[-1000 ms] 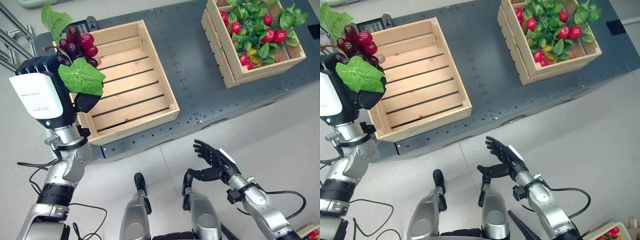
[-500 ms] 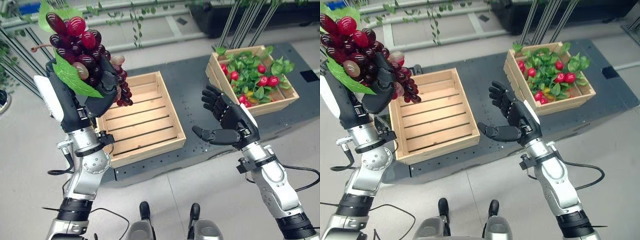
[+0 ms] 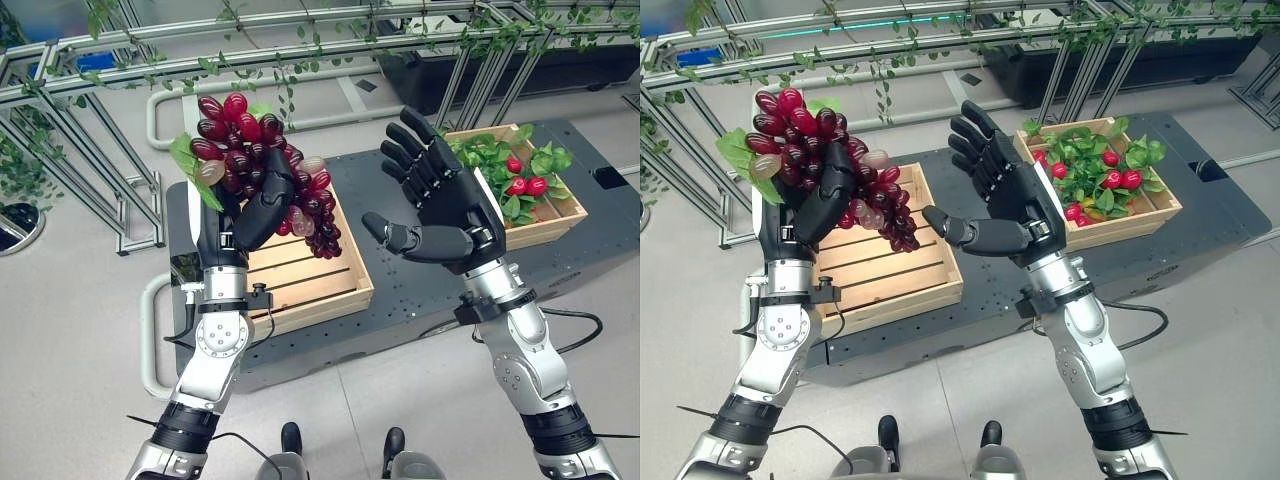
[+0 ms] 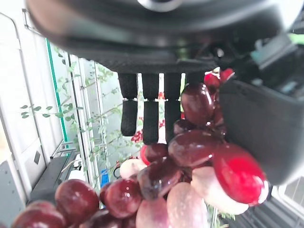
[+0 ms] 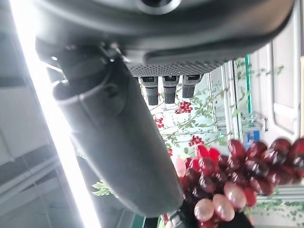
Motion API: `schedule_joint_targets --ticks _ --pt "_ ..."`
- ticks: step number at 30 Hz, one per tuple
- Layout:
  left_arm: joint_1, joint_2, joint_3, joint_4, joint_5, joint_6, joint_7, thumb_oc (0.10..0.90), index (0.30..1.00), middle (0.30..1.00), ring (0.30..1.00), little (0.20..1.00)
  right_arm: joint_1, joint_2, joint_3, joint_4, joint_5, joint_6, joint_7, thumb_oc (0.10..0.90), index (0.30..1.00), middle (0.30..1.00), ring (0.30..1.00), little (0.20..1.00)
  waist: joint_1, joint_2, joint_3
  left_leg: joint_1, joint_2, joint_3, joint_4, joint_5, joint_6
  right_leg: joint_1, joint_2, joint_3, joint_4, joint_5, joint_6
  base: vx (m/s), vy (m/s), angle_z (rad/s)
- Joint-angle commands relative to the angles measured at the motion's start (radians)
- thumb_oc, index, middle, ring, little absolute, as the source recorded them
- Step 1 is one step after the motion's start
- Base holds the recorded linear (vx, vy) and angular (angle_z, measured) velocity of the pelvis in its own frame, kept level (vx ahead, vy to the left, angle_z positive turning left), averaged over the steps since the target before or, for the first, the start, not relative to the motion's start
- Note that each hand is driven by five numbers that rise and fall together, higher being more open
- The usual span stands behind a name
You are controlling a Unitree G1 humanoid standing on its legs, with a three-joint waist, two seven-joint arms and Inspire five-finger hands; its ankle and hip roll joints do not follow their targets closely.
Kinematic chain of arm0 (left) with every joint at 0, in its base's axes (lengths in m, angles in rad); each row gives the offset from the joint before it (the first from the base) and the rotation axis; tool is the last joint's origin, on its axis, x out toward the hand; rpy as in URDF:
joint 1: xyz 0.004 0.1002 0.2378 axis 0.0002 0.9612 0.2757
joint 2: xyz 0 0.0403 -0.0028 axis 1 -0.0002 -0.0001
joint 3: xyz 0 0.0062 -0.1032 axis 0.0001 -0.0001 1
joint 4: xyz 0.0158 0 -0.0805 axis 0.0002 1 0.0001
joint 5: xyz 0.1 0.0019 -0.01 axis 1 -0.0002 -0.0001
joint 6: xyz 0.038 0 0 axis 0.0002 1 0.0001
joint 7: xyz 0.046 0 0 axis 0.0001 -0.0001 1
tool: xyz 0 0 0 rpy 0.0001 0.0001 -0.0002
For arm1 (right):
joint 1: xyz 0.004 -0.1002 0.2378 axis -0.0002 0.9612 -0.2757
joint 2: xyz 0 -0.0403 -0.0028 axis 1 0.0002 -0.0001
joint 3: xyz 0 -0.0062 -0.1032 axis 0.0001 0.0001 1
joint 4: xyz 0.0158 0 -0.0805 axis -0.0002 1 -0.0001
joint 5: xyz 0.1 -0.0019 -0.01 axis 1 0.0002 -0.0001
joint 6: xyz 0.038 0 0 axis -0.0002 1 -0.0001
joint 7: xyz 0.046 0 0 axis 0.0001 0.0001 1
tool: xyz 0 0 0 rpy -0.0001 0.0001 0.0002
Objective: Pick up the fruits from the basket on one side to the basket on the other side
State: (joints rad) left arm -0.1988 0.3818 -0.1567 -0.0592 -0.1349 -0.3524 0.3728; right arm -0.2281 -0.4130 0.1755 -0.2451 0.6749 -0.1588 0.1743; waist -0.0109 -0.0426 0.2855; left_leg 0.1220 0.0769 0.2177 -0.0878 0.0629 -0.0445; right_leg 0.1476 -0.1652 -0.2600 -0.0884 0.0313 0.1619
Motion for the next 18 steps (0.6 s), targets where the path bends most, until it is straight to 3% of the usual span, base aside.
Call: schedule_joint_targets --ticks 1,7,13,18 --pt "-0.08 0.032 -0.023 -0.082 -0.009 -0.101 -0.029 0.4 0.3 0.3 0.3 0.3 -0.029 0.026 0.004 -0.081 0.095 -0.085 -0.019 0.8 0.9 0.9 0.9 0.9 0.01 0.021 -0.178 0.044 -0.026 -0.019 0.001 -0.135 -0.017 0.011 0.018 -0.029 0.001 -0.031 -0.011 0.0 0.0 0.0" --pt "-0.085 0.04 -0.064 -0.092 0.013 -0.092 -0.042 0.4 0.3 0.3 0.3 0.3 -0.043 0.057 0.057 -0.098 0.09 -0.019 -0.033 0.8 0.9 0.9 0.9 0.9 0.011 0.027 -0.187 0.046 -0.024 -0.012 0.001 -0.134 -0.02 0.011 0.018 -0.025 0.001 -0.03 -0.011 0.0 0.0 0.0" --pt "-0.079 0.053 -0.069 -0.117 0.134 -0.114 0.064 0.4 0.3 0.3 0.3 0.3 -0.03 0.038 0.103 -0.089 -0.013 0.035 -0.071 0.8 0.9 0.9 0.9 0.9 0.01 0.025 -0.193 0.046 -0.023 -0.01 0.001 -0.134 -0.023 0.009 0.018 -0.021 0.001 -0.028 -0.01 0.0 0.0 0.0" --pt "-0.085 0.048 -0.077 -0.142 0.115 -0.122 0.07 0.4 0.3 0.3 0.3 0.3 -0.016 0.028 0.134 -0.071 -0.052 0.049 -0.096 0.8 0.9 0.9 0.9 0.9 0.009 0.022 -0.197 0.045 -0.022 -0.009 0.001 -0.133 -0.024 0.007 0.018 -0.023 0.001 -0.027 -0.01 0.0 0.0 0.0"
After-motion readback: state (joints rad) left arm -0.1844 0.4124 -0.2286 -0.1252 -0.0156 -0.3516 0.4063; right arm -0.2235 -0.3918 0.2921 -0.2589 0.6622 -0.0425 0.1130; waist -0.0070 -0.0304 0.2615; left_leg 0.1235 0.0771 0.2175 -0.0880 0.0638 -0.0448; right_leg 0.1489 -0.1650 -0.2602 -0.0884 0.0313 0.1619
